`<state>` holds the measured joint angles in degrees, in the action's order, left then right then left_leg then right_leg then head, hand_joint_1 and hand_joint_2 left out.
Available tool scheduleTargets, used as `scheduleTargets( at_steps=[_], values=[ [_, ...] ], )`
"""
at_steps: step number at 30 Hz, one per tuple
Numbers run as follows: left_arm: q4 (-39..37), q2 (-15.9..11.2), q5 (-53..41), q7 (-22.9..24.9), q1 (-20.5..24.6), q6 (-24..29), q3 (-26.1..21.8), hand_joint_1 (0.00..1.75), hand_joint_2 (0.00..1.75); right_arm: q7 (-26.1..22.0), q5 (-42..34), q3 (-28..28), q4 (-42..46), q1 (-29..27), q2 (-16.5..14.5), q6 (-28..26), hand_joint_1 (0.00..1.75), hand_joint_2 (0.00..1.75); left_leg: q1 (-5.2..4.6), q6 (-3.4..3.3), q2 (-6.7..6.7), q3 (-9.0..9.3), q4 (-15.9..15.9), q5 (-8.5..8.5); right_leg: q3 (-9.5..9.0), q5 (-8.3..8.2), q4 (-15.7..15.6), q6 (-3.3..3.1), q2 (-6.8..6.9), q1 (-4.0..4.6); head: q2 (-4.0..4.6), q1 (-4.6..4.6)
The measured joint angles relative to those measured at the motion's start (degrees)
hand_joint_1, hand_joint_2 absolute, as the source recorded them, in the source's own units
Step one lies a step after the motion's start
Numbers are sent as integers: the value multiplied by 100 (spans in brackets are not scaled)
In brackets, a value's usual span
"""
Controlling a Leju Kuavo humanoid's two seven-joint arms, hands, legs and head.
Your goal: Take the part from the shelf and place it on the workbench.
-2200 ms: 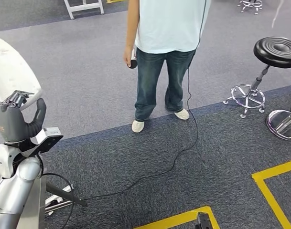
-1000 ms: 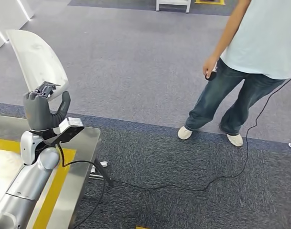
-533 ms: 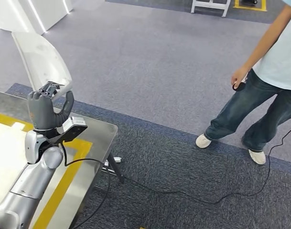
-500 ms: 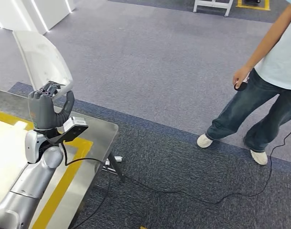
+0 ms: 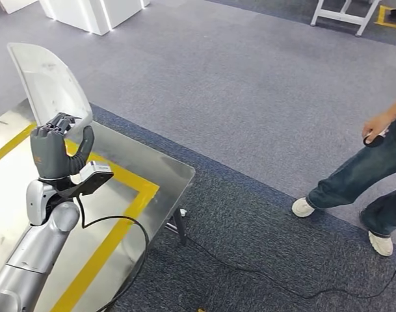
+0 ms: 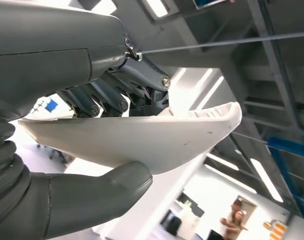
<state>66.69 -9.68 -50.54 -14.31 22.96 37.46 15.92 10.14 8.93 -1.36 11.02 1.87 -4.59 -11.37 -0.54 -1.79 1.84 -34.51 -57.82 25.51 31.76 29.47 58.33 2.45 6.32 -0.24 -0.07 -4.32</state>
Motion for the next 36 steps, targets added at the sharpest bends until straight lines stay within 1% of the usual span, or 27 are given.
scheduleTargets(
  at_steps=[1, 3, 4, 5, 6, 7, 8, 9, 10, 12, 14, 15, 16, 18, 20, 21, 22, 23, 25, 26, 27, 29, 30, 31, 33, 35, 36],
  values=[
    [1, 0, -8, -1, 3, 0, -1, 175, 175, 0, 8, 7, 0, 2, 0, -1, 0, 0, 24, -31, -62, 15, 22, -15, 76, 106, 167, 27, -147, -8, 0, 18],
    [2, 13, -31, -2, 6, 0, -1, 175, 175, 1, 28, 16, -1, -7, 1, -4, 0, 0, 48, -66, -178, 23, 31, -23, 397, 418, 806, 58, -490, -25, 0, 56],
    [1, 21, -43, -4, -4, 0, -1, 175, 175, 5, 38, 19, -1, -16, 1, -5, 0, 0, 48, -73, -249, 21, 30, -22, 608, 559, 1193, 67, -565, -29, 0, 66],
    [1, 28, -55, -6, -20, 0, -2, 175, 175, 14, 46, 21, -2, -26, 1, -6, 0, 0, 47, -76, -330, 23, 28, -20, 776, 611, 1465, 73, -598, -31, 0, 67],
    [0, 33, -71, -8, -34, 0, -5, 175, 175, 21, 53, 24, -2, -35, 0, -8, 0, 0, 46, -76, -418, 26, 24, -18, 855, 546, 1537, 74, -614, -32, 0, 68],
    [-1, 38, -86, -9, -46, 0, -11, 175, 175, 28, 61, 25, -3, -42, 0, -10, 0, 0, 48, -72, -512, 31, 19, -14, 839, 375, 1404, 68, -636, -34, 0, 68],
    [0, 40, -103, -9, -51, 0, -19, 175, 175, 29, 69, 26, -3, -43, 0, -13, 0, 0, 52, -61, -597, 36, 10, -7, 706, 123, 1044, 58, -685, -38, 0, 68],
    [1, 43, -123, -9, -52, 0, -26, 175, 175, 27, 78, 27, -3, -39, 0, -16, 0, 0, 55, -42, -672, 35, -2, 4, 538, -71, 650, 41, -806, -48, 0, 68],
    [1, 44, -138, -9, -48, 0, -34, 175, 175, 25, 86, 27, -5, -34, 0, -19, 0, 0, 58, -18, -741, 21, -24, 15, 376, -189, 300, 22, -921, -62, 0, 65],
    [0, 40, -168, -7, -47, 0, -57, 175, 175, 21, 95, 28, -10, -25, 0, -21, 0, 0, 72, 47, -865, -24, -45, 12, 212, -203, 5, -17, -1052, -72, 0, 61],
    [0, 27, -197, 1, -63, 0, -96, 175, 175, 22, 108, 29, -12, -16, -2, -23, 0, 0, 89, 112, -970, -55, -41, 3, 168, -198, -32, -73, -934, -74, -1, 64],
    [1, 19, -217, 8, -72, 1, -118, 175, 175, 23, 121, 29, -12, -10, -2, -24, 0, 0, 83, 141, -910, -75, -80, 36, 146, -201, -52, -110, -865, -81, -1, 54],
    [1, 9, -239, 20, -67, 1, -137, 175, 175, 23, 137, 30, -12, -11, -2, -26, 0, 0, 73, 170, -777, -135, -212, 122, 123, -205, -75, -147, -793, -91, -1, 30],
    [1, -2, -279, 42, -49, 2, -159, 175, 175, 20, 166, 30, -13, -15, -2, -25, 0, 0, 65, 224, -413, -415, -827, 438, 88, -193, -97, -201, -653, -87, 0, -21],
    [-1, -1, -299, 57, -56, 1, -167, 175, 175, 19, 178, 30, -14, -22, -2, -26, 0, 0, 88, 264, -268, -755, -1530, 691, 71, -168, -95, -221, -503, -79, 0, -35],
    [-2, 1, -304, 64, -66, 1, -171, 175, 175, 19, 180, 29, -14, -25, -2, -27, 0, 0, 98, 274, -249, -823, -1659, 680, 60, -154, -93, -220, -429, -78, 0, -37],
    [-3, -1, -308, 69, -71, 1, -174, 175, 175, 19, 181, 29, -14, -25, -2, -28, 0, 0, 104, 275, -230, -777, -1556, 559, 43, -138, -91, -215, -357, -78, 0, -38],
    [-3, -3, -310, 75, -70, 2, -178, 175, 175, 19, 181, 29, -14, -24, -2, -28, 0, 0, 103, 264, -174, -616, -1235, 355, 16, -119, -91, -203, -288, -77, 0, -38],
    [-3, -7, -317, 82, -52, 2, -184, 175, 175, 17, 182, 29, -14, -19, -2, -28, 0, 0, 54, 211, 99, -220, -442, 36, -38, -71, -84, -159, -160, -55, 0, -40],
    [-3, -7, -319, 84, -38, 2, -185, 175, 175, 17, 183, 29, -14, -16, -2, -28, 0, 0, 25, 176, 215, -95, -184, -24, -55, -49, -79, -131, -100, -35, -1, -41],
    [-3, -7, -322, 86, -29, 2, -187, 175, 175, 17, 183, 29, -15, -14, -2, -28, 0, 0, -1, 143, 271, -50, -71, -14, -65, -30, -77, -103, -38, -16, -1, -35],
    [-3, -14, -327, 88, -27, 2, -197, 175, 175, 19, 187, 29, -15, -4, -2, -28, 0, 0, -3, 80, 156, -56, -45, 2, -85, 4, -83, -46, 85, -1, -1, -22],
    [-2, -17, -330, 89, -28, 2, -206, 175, 175, 20, 190, 30, -15, 3, -2, -28, 0, 0, 14, 50, 81, -50, -28, -7, -81, 45, -57, -13, 31, -12, 0, -9],
    [-3, -16, -334, 91, -22, 2, -212, 175, 175, 20, 193, 31, -15, 9, -2, -28, 0, 0, 34, 19, 10, -40, -13, -17, -35, 125, 47, 16, -98, -26, 0, 2],
    [-10, -7, -342, 96, 3, 2, -218, 175, 175, 17, 199, 31, -15, 6, -2, -29, 0, 0, 68, -26, -116, -31, 3, -30, 243, 417, 608, 57, -455, -52, 0, 36],
    [-28, 3, -345, 98, 10, 2, -218, 175, 175, 19, 203, 31, -16, -8, -2, -30, 0, 0, 74, -47, -265, -33, -2, -27, 649, 665, 1345, 74, -590, -55, 0, 51],
    [-39, 7, -346, 98, 7, 2, -218, 175, 175, 21, 204, 31, -16, -15, -2, -30, 0, 0, 73, -50, -351, -32, -6, -24, 778, 655, 1521, 77, -607, -53, 0, 53]
  ],
)
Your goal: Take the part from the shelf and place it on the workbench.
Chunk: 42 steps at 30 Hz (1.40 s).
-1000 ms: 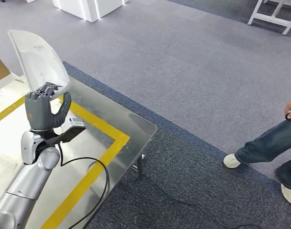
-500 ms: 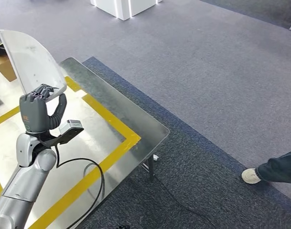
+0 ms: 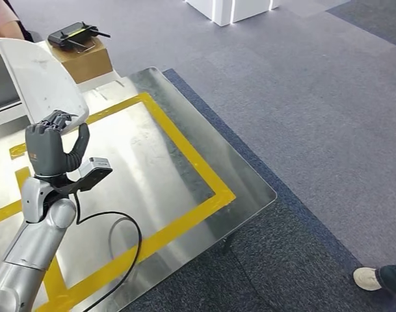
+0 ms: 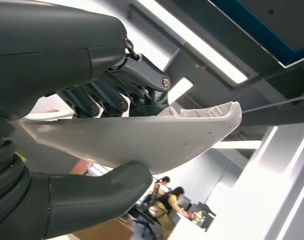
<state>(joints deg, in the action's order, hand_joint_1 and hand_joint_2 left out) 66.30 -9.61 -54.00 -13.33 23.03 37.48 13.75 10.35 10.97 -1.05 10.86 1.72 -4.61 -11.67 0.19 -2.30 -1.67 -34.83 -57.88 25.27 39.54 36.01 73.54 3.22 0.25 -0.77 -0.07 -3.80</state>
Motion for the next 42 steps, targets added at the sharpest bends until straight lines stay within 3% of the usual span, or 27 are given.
scheduleTargets(
  at_steps=[1, 2, 4, 6, 7, 8, 9, 11, 13, 15, 16, 18, 20, 22, 24, 26, 28, 30, 31, 33, 35, 37, 39, 40, 42],
  values=[
    [-11, 3, -1, 0, -1, -1, 0, 175, 175, 1, 1, 0, 0, -4, 0, 0, 0, 0, 1, 0, -89, 2, -5, 2, 29, -126, -46, -4, -13, 0, 0, 1],
    [-19, 5, -1, 0, -1, -1, 0, 175, 175, 2, 2, 0, 0, -4, 0, 0, 0, 0, 4, 5, -175, 4, -13, 6, -45, -340, -304, -14, -46, -1, 0, 2],
    [-27, 15, -8, 0, 6, -1, -1, 175, 175, 2, 9, 0, -3, 1, 1, 0, 0, 0, 10, 40, -324, -10, -43, 23, -338, -733, -1041, -49, -301, -27, 0, 3],
    [-42, 23, -27, -4, 22, 0, -6, 175, 175, 2, 21, 0, -8, 7, 1, -3, 0, 0, 27, 110, -455, -62, -74, 22, -530, -831, -1440, -91, -545, -49, -1, -2],
    [-50, 21, -38, -8, 28, 0, -14, 175, 175, 3, 30, 0, -11, 9, 0, -3, 0, 0, 38, 151, -524, -87, -73, 8, -565, -804, -1469, -114, -564, -47, -1, -3],
    [-57, 16, -49, -11, 29, 0, -22, 175, 175, 5, 38, 0, -11, 13, 0, -4, 0, 0, 55, 192, -601, -100, -64, -7, -581, -802, -1489, -141, -496, -44, -1, -4],
    [-61, 9, -57, -13, 27, 1, -33, 175, 175, 5, 46, -1, -11, 16, 1, -4, 0, 0, 58, 226, -589, -112, -70, -1, -600, -808, -1509, -175, -422, -45, -1, -1],
    [-66, -7, -67, -16, 47, 1, -54, 175, 175, 4, 58, -1, -11, 16, 2, -9, 0, 0, 42, 288, -315, -230, -318, 152, -647, -817, -1554, -249, -264, -56, -1, -41],
    [-74, -10, -71, -17, 70, 0, -63, 175, 175, 2, 62, -1, -11, 10, 2, -12, 0, 0, 39, 337, 26, -550, -1005, 486, -677, -800, -1568, -302, -105, -43, 0, -81],
    [-89, -5, -74, -17, 58, -1, -62, 175, 175, 4, 67, -1, -11, 4, 2, -12, 0, 0, 49, 362, 108, -840, -1612, 685, -694, -776, -1566, -318, 64, -36, 0, -84],
    [-97, -6, -76, -17, 48, -1, -63, 175, 175, 4, 69, 0, -11, 5, 2, -14, 0, 0, 50, 361, 118, -854, -1645, 637, -704, -763, -1565, -316, 143, -34, 0, -86],
    [-103, -9, -79, -17, 46, -1, -69, 175, 175, 3, 70, 0, -11, 9, 2, -14, 0, 0, 36, 323, 194, -558, -1091, 291, -748, -730, -1565, -301, 287, -28, 0, -85],
    [-103, -12, -84, -17, 65, 0, -76, 175, 175, -1, 72, 0, -11, 16, 2, -14, 0, 0, -30, 245, 431, -163, -356, 45, -797, -684, -1559, -256, 413, 3, 0, -83],
    [-104, -14, -95, -15, 77, 1, -80, 175, 175, -8, 77, 0, -11, 21, 2, -16, 0, 0, -89, 179, 547, -25, -63, 35, -825, -648, -1560, -201, 537, 32, 0, -71],
    [-105, -21, -100, -10, 66, 0, -91, 175, 175, -17, 83, 0, -10, 32, 2, -20, 0, 0, -78, 125, 423, -24, -25, 29, -845, -611, -1570, -141, 625, 30, 0, -62],
    [-104, -19, -99, -5, 68, 0, -101, 175, 175, -22, 89, -1, -9, 39, 2, -27, 0, 0, -33, 62, 299, 5, 19, 4, -767, -457, -1380, -86, 427, 14, 0, -39],
    [-104, 1, -98, -4, 71, 0, -103, 175, 175, -24, 92, -1, -9, 29, 2, -37, 0, 0, -4, 16, 185, 18, 36, -2, -446, -139, -733, -59, 116, 2, 0, 2],
    [-107, 20, -96, -4, 50, -1, -102, 175, 175, -23, 92, 0, -9, 11, 2, -44, 0, 0, 0, 0, 47, 18, 34, 4, -71, 65, -66, -42, 12, 1, 0, 20],
    [-107, 26, -95, -4, 38, -1, -101, 175, 175, -23, 93, 0, -10, 5, 2, -49, 0, 0, 1, 0, -35, 20, 32, 6, 13, 13, 19, -39, -2, 1, 0, 21],
    [-108, 33, -90, -4, 24, -1, -101, 175, 175, -24, 93, 0, -11, 2, 2, -55, 0, 0, 11, 19, -201, 27, 16, 18, -116, -393, -435, -49, -76, -4, 0, 22],
    [-108, 40, -82, -2, 24, -1, -101, 175, 175, -27, 94, -1, -13, 5, 2, -62, 0, 0, 19, 68, -343, 6, -27, 43, -414, -744, -1142, -77, -358, -37, 0, 20],
    [-107, 37, -73, 4, 18, 0, -102, 175, 175, -33, 96, -1, -15, 7, 2, -70, 0, 0, 32, 141, -469, -52, -60, 37, -565, -787, -1436, -114, -538, -53, 0, 22],
    [-105, 24, -67, 11, -7, 0, -103, 175, 175, -61, 86, -3, -16, 12, 2, -81, 0, 0, 54, 214, -579, -94, -58, 22, -601, -771, -1471, -173, -442, -53, -1, 28],
    [-105, 10, -64, 14, -21, 0, -103, 175, 175, -85, 82, -6, -16, 16, 3, -91, 0, 0, 52, 245, -530, -109, -86, 46, -623, -774, -1494, -211, -387, -58, -1, 19],
    [-103, -15, -60, 18, -24, 1, -102, 175, 175, -126, 81, -11, -15, 18, 3, -116, 0, 0, 36, 299, -245, -260, -425, 243, -676, -782, -1537, -289, -285, -70, -1, -24]
  ],
)
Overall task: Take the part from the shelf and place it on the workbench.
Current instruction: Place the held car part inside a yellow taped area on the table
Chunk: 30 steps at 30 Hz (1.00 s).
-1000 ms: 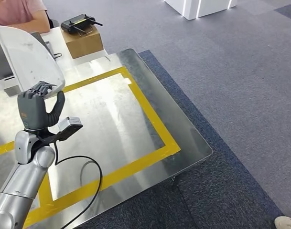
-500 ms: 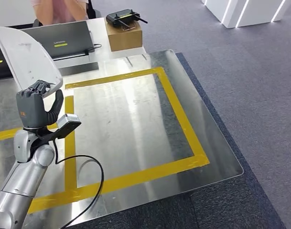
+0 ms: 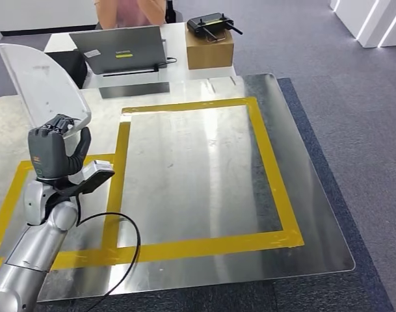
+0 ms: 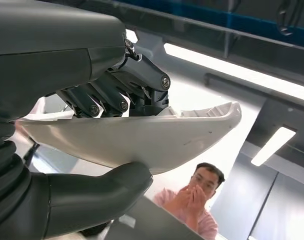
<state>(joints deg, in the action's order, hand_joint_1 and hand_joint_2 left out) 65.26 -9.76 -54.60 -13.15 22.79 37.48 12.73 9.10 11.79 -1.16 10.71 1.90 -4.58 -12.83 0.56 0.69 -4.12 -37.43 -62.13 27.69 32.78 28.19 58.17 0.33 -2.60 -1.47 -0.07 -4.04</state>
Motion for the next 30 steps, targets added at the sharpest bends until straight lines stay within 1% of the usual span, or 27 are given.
scheduleTargets(
  at_steps=[1, 2, 3, 4, 5, 6, 7, 8, 9, 10, 13, 19, 24, 27, 30],
  values=[
    [-1, -6, 3, 7, 0, 0, 2, 175, 175, -9, 5, -1, 0, 0, 0, -12, 0, 0, -6, 23, 179, -158, -350, 160, -17, 9, -6, -24, 45, 13, 1, -21],
    [-1, -8, 4, 15, -6, -1, 4, 175, 175, -9, 8, -1, 0, -2, -1, -26, 0, 0, 0, 42, 280, -347, -747, 317, -27, 19, -6, -43, 93, 19, 1, -35],
    [-2, -7, 7, 28, -18, -1, 7, 175, 175, -9, 9, -2, 0, -4, -1, -40, 0, 0, 8, 54, 326, -508, -1072, 418, -36, 29, -6, -51, 136, 22, 1, -35],
    [-4, -7, 9, 46, -32, -2, 11, 175, 175, -9, 10, -3, 0, -6, -1, -54, 0, 0, 14, 59, 344, -592, -1232, 426, -46, 38, -6, -52, 173, 23, 1, -36],
    [-5, -10, 15, 63, -40, -3, 14, 175, 175, -9, 10, -5, 0, -6, -1, -67, 0, 0, 16, 55, 348, -565, -1169, 328, -58, 47, -6, -48, 202, 24, 1, -36],
    [-6, -14, 25, 80, -41, -4, 16, 175, 175, -9, 10, -7, 0, -3, -1, -74, 0, 0, 15, 40, 350, -428, -893, 148, -77, 59, -5, -38, 223, 25, 1, -36],
    [-7, -24, 34, 101, -37, -5, 19, 175, 175, -9, 11, -9, 0, 0, -1, -80, 0, 0, 9, 14, 356, -227, -491, -48, -97, 74, -6, -24, 238, 26, 1, -35],
    [-8, -35, 31, 136, -29, -8, 21, 175, 175, -9, 12, -11, 0, 5, -1, -83, 0, 0, -6, -16, 365, -26, -105, -182, -108, 91, 0, 0, 248, 38, 1, -35],
    [-13, -47, 3, 201, -16, -15, 25, 175, 175, -9, 12, -14, 0, 10, -2, -85, 0, 0, -19, -41, 372, 122, 186, -254, -110, 104, 4, 25, 256, 49, 1, -32],
    [-22, -55, -45, 289, -4, -27, 29, 175, 175, -9, 13, -17, 0, 13, -2, -87, 0, 0, -27, -47, 377, 202, 350, -265, -104, 117, 11, 37, 262, 63, 1, -29],
    [-130, -90, -255, 627, 31, -132, 45, 175, 175, -2, 13, -42, 0, 13, -1, -91, 0, 0, -29, -28, 368, 222, 411, -247, -99, 122, -3, 37, 275, 76, 1, -24],
    [-537, -250, -556, 1090, 91, -656, 106, 175, 175, 2, 13, -133, 0, 8, -3, -92, 0, 0, -38, -73, 368, 221, 408, -232, -135, 89, -82, 90, 271, 69, 1, -24],
    [-663, -385, -701, 1360, 58, -1081, 188, 175, 175, 4, 16, -193, 0, 3, -2, -93, 0, 0, -42, -91, 368, 221, 404, -229, -139, 80, -95, 112, 271, 66, 1, -25],
    [-693, -448, -735, 1448, 21, -1253, 227, 175, 175, 8, 16, -238, 0, -1, -2, -94, 0, 0, -42, -93, 368, 222, 402, -229, -138, 79, -95, 116, 271, 67, 1, -27],
    [-701, -522, -750, 1589, -34, -1591, 266, 175, 175, 26, 15, -266, 0, -4, -3, -96, 0, 0, -38, -93, 369, 224, 403, -230, -138, 79, -93, 116, 270, 73, 1, -29]
  ],
)
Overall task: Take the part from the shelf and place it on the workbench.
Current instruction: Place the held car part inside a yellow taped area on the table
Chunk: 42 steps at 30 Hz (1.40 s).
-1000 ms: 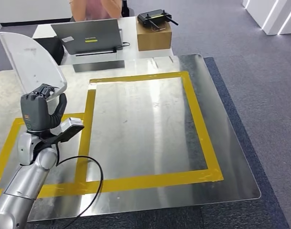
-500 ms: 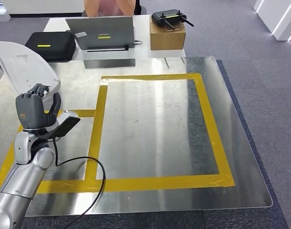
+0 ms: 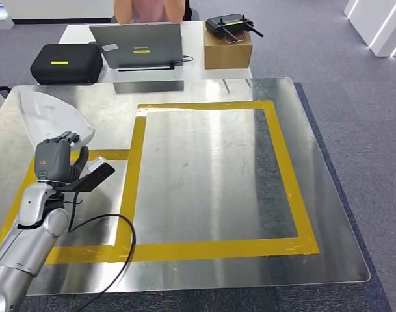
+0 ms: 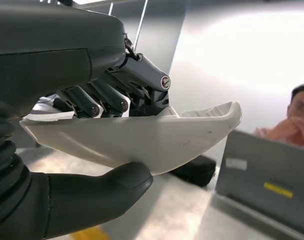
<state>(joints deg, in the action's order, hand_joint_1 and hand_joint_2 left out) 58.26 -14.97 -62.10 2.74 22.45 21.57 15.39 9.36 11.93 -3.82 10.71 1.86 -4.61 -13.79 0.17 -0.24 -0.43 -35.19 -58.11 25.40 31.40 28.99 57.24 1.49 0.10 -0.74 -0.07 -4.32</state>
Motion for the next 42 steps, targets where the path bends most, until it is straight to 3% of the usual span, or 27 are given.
scheduleTargets(
  at_steps=[11, 17, 25, 39, 40, 42],
  values=[
    [25, -287, -123, 584, -134, -1217, 109, 175, 175, 38, -2, -171, 0, -21, 0, -11, 0, 0, 15, 2, 1, 1, 2, -1, 2, 2, 4, -2, -1, 15, 0, 1],
    [276, -519, 133, 606, -206, -1993, 202, 175, 175, 41, -2, -303, 0, -46, 0, -39, 0, 0, 15, 2, 1, 1, 2, -1, 2, 2, 4, -2, -1, 15, 0, 2],
    [642, -841, 868, 97, -312, -2525, 363, 175, 175, 78, 28, -416, 0, -61, 0, -46, 0, 0, 14, 2, 1, 1, 2, -1, 2, 2, 4, -2, -3, 14, 0, 1],
    [1516, -1776, 1953, -470, -761, -3055, 702, 175, 175, 94, 134, -566, 0, -88, 0, -28, 0, 0, 16, 2, 4, 1, 4, -1, 4, 10, 4, -2, -2, 15, 0, 1],
    [1551, -1831, 1967, -463, -781, -3082, 725, 150, 175, 98, 144, -572, 0, -86, 0, -21, 0, 0, 16, 2, 4, 1, 4, -1, 3, 11, 4, -3, 0, 15, 0, 1],
    [1586, -1912, 1992, -426, -808, -3138, 769, 62, 175, 103, 164, -584, 0, -81, 0, -8, 0, 0, 16, 2, 3, 1, 4, -1, 2, 11, 4, -3, 0, 15, 0, 2]
  ],
)
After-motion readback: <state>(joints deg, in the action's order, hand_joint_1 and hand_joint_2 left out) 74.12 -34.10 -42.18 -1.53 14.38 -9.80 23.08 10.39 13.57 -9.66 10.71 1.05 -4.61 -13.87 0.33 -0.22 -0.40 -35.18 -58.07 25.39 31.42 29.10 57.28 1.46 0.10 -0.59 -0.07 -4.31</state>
